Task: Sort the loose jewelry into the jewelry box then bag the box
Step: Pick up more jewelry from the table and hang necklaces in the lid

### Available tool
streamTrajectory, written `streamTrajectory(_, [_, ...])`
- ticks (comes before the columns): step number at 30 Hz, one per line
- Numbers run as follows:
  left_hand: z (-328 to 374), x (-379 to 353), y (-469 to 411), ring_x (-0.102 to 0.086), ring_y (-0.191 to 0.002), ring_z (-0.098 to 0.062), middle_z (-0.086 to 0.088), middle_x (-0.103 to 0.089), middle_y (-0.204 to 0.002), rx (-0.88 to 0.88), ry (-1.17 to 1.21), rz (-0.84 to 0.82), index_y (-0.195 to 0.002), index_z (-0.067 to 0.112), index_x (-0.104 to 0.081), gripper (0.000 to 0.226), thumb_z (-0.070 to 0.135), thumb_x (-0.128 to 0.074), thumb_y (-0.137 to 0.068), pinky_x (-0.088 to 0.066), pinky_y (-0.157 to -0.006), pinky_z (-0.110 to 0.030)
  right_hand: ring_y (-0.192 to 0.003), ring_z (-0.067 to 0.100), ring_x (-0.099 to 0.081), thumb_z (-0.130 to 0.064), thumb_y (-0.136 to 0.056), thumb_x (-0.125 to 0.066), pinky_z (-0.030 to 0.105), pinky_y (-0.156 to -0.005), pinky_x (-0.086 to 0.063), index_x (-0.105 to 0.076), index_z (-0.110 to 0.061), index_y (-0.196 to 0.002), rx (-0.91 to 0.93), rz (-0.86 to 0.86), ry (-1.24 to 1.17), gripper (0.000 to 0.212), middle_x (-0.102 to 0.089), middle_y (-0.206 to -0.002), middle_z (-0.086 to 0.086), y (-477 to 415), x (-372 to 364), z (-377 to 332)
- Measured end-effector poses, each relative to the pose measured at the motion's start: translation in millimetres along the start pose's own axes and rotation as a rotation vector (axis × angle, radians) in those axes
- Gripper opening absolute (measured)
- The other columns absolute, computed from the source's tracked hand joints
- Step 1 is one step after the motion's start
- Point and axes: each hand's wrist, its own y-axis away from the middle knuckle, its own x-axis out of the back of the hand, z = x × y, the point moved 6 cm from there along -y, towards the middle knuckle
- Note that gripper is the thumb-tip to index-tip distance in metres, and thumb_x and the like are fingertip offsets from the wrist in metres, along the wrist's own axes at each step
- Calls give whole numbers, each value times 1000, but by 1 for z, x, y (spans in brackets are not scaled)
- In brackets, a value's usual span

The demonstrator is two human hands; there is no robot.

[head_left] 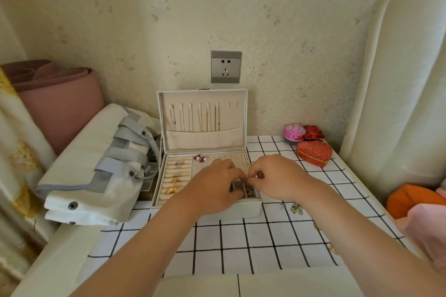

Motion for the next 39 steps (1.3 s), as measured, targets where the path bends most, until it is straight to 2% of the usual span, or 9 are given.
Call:
streamTrajectory(8, [-1, 0, 0, -40, -111, -12, 8, -52, -118, 5, -15, -6, -128, 30, -55, 40, 40, -60, -90, -41, -92, -29, -81, 0, -60, -24, -84, -58, 20, -67, -45, -77, -38, -91, 0, -218, -58, 25, -66, -86, -19, 8, -11, -2])
streamTrajectory(11, [0, 0, -2, -40, -112, -12, 8, -52, -117, 3, -23, -7, -129, 29, -53, 42, 42, -60, -90, -42, -94, -30, -87, -1, -63, -24, -87, -59, 25, -80, -53, -77, -39, -90, -33, -138, -162, 23, -69, -94, -21, 6, 0, 2])
streamTrajectory(15, [1, 1, -10, -41, -118, -13, 8, -51, -121, 13, -44, 5, -132, 29, -51, 42, 42, -58, -92, -42, -97, -33, -81, 8, -69, -25, -94, -58, 34, -79, -57, -74, -37, -96, -116, 101, -234, 20, -70, -95, -16, -1, 23, 34])
streamTrajectory(19, [5, 1, -23, -41, -120, -14, 6, -51, -126, 16, -65, 40, -131, 28, -54, 40, 41, -57, -93, -43, -97, -32, -95, 12, -67, -18, -95, -57, 35, -84, -55, -71, -37, -104, -235, 204, -186, 25, -67, -107, -11, -4, 20, 86])
streamTrajectory(22, [5, -2, -33, -42, -118, -14, 5, -52, -123, 17, -76, 37, -127, 26, -57, 36, 40, -56, -94, -44, -96, -32, -103, 12, -63, -15, -96, -60, 29, -85, -52, -71, -30, -113, -241, 128, -140, 26, -68, -112, -8, -9, 4, 101])
streamTrajectory(27, [10, 2, -54, -48, -97, -13, 7, -53, -99, 53, -103, 161, -108, 24, -60, 18, 32, -54, -94, -46, -83, -31, -110, 13, -62, -21, -95, -61, 35, -94, -53, -70, -34, -118, -165, 0, -76, 28, -67, -117, -11, -21, -16, 95])
streamTrajectory(31, [17, -5, -69, -47, -96, -12, 11, -49, -94, 52, -73, 181, -106, 26, -60, 15, 33, -55, -93, -46, -82, -30, -110, 16, -61, -24, -96, -60, 28, -83, -47, -68, -35, -123, -117, -75, 44, 30, -65, -120, -8, -29, -26, 90])
streamTrajectory(36, [18, -22, -76, -45, -109, -14, 6, -55, -107, 52, -123, 124, -114, 27, -61, 23, 34, -55, -93, -46, -88, -33, -94, 13, -61, -30, -87, -72, 27, -68, -43, -71, -33, -106, -122, -59, 95, 19, -65, -100, -11, -34, -25, 94])
streamTrajectory(39, [16, -24, -77, -44, -110, -15, 6, -55, -109, 59, -129, 121, -116, 28, -61, 25, 35, -57, -92, -46, -89, -33, -87, 11, -62, -29, -83, -76, 29, -71, -50, -71, -30, -90, -144, -48, -27, 8, -68, -93, -11, -33, -22, 98])
